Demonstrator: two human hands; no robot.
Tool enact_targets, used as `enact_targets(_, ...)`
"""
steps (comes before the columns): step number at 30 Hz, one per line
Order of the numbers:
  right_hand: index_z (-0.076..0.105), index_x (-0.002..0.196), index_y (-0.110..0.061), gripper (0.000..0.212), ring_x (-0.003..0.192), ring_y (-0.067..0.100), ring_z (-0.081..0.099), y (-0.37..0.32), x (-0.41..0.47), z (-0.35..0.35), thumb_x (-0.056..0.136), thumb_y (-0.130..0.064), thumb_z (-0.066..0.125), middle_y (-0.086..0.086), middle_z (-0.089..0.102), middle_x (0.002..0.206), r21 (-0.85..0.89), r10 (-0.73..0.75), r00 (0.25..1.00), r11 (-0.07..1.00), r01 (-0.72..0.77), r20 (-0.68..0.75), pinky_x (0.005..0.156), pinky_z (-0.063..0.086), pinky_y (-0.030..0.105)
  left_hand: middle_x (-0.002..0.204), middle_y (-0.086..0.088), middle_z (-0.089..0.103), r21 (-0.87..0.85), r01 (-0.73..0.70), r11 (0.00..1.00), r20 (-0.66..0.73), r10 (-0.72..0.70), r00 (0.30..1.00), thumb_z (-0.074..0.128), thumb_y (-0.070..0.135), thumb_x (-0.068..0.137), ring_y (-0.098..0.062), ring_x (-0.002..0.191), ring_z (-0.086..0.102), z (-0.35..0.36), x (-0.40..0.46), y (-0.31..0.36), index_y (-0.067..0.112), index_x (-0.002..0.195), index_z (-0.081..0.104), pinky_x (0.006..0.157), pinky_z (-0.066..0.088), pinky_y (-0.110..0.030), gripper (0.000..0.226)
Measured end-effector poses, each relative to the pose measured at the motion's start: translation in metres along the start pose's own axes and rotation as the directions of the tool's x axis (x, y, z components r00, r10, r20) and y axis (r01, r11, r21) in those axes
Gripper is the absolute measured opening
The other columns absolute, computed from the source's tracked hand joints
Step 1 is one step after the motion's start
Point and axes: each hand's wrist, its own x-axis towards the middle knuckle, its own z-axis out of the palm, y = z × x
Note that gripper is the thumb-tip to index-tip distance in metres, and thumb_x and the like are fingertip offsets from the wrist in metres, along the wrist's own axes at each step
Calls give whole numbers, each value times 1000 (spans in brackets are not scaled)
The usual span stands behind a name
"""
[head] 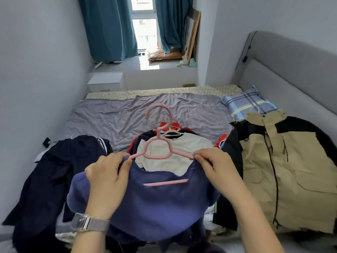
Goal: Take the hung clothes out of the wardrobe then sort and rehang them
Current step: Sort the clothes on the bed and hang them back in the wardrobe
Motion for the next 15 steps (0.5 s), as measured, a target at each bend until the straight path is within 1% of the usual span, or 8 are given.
enact_targets(2,66,84,-28,22,78,0,53,-18,-5,4,96,-16,52,-25,57,74,102,36,998,994,-32,-43,74,40,18,67,16,51,-35,-22,999,27,23,999,36,43,86,-13,74,46,4,-6,11,31,85,62,72,27,-33,28)
enact_targets(4,68,87,-24,21,86,-3,58,-30,-7,0,96,-14,52,-22,63,80,235,113,985,969,-81,-129,76,40,9,68,15,55,-101,10,995,46,-6,999,39,41,85,-13,75,46,9,-11,17,33,84,62,75,27,-34,24)
enact_targets(6,68,97,-28,17,93,-5,59,-27,-7,-9,96,-22,52,-22,67,89,270,95,995,959,-82,-38,81,42,8,72,14,59,-135,41,990,44,-35,998,37,43,84,-14,78,48,8,-14,16,33,86,62,77,29,-35,27)
enact_targets(8,63,105,-35,15,91,-3,59,-12,-6,-17,95,-34,52,-20,66,89,134,67,985,987,-88,158,84,46,17,76,13,61,-126,73,989,55,-66,996,36,43,84,-15,82,50,6,-14,12,33,87,61,81,32,-37,27)
enact_targets(9,62,103,-35,13,87,0,59,-2,-7,-18,96,-34,51,-19,65,87,46,61,978,996,-71,199,83,47,25,76,13,60,-120,88,989,67,-80,995,37,42,85,-15,82,51,6,-13,11,34,86,60,83,33,-39,24)
enact_targets(10,62,97,-32,12,85,4,58,5,-8,-17,96,-33,50,-18,63,85,-13,58,980,998,-57,193,81,48,31,74,14,59,-121,93,988,83,-84,993,37,42,85,-15,82,52,7,-13,10,36,85,58,83,35,-40,22)
enact_targets(12,60,86,-28,19,79,11,58,12,-9,-17,96,-34,45,-15,62,79,-62,27,995,998,-21,93,75,45,35,74,15,59,-148,78,986,125,-60,990,37,44,86,-13,82,53,10,-10,13,37,86,57,85,37,-42,21)
enact_targets(15,60,77,-25,30,72,19,60,28,-6,-31,89,-41,37,-14,57,69,-96,0,997,995,-8,-82,72,43,39,86,18,61,-205,70,976,188,-31,982,37,46,87,-5,90,51,20,-6,21,43,90,57,88,30,-34,20)
